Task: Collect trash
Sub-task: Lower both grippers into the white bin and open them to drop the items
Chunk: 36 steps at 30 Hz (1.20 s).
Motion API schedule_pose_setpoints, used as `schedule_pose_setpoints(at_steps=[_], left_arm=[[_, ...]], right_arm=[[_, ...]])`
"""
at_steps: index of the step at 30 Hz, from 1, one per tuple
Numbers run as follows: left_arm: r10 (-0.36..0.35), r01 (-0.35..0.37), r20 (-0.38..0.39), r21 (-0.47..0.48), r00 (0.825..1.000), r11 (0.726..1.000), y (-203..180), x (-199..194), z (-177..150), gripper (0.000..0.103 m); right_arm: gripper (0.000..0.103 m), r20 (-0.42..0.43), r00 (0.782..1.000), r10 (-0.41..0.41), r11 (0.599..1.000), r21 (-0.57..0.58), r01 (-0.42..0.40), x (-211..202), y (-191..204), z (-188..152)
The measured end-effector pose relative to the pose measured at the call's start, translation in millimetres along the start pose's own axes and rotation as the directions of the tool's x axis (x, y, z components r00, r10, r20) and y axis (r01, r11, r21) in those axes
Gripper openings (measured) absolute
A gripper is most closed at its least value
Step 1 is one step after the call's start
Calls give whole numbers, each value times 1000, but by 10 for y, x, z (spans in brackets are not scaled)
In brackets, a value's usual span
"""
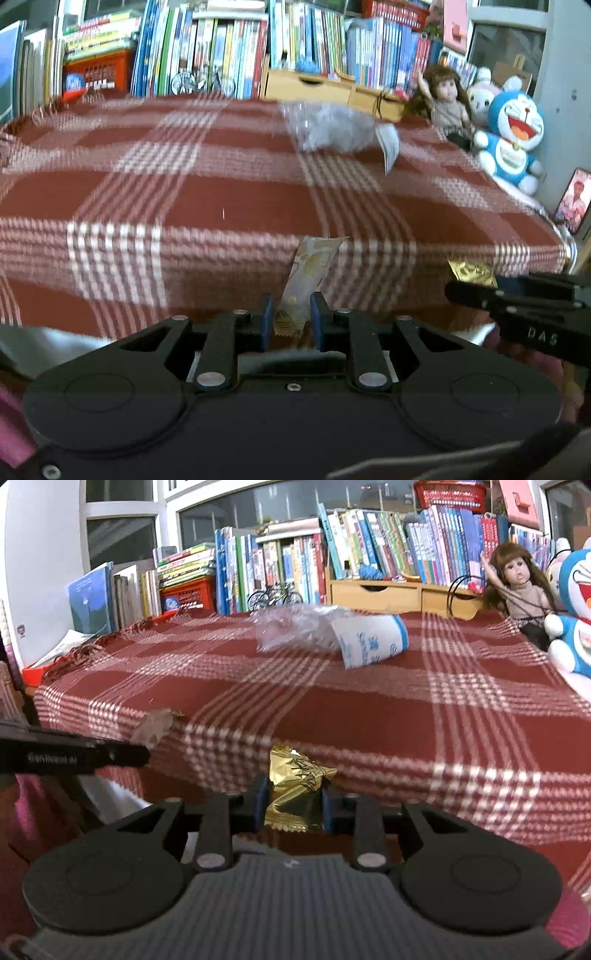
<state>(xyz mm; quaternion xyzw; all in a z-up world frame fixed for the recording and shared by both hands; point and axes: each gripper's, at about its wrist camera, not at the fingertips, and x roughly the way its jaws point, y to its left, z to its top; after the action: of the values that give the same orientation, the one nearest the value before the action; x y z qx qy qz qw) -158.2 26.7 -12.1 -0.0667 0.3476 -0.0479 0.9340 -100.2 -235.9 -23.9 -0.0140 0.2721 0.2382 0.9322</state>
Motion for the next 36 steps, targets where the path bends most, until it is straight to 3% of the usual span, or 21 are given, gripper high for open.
schedule_pose_setpoints(at_steps=[9,15,24,36], left_arm=[[14,-12,-108,13,994,1000,-54,90,-292,20],[25,-29,-240,-12,971,1000,-40,371,-477,20],[47,-76,-353,-67,934,995,-6,713,-727,20],[54,-85,-428,-54,902,995,6,909,-920,20]], right_arm=[[35,-97,994,39,999,2,-39,50,107,-260],[35,-181,982,46,999,8,-46,231,148,-443],[35,-288,957,44,999,23,-39,454,163,-698],[36,-368,927,74,994,96,-41,626,108,-882]])
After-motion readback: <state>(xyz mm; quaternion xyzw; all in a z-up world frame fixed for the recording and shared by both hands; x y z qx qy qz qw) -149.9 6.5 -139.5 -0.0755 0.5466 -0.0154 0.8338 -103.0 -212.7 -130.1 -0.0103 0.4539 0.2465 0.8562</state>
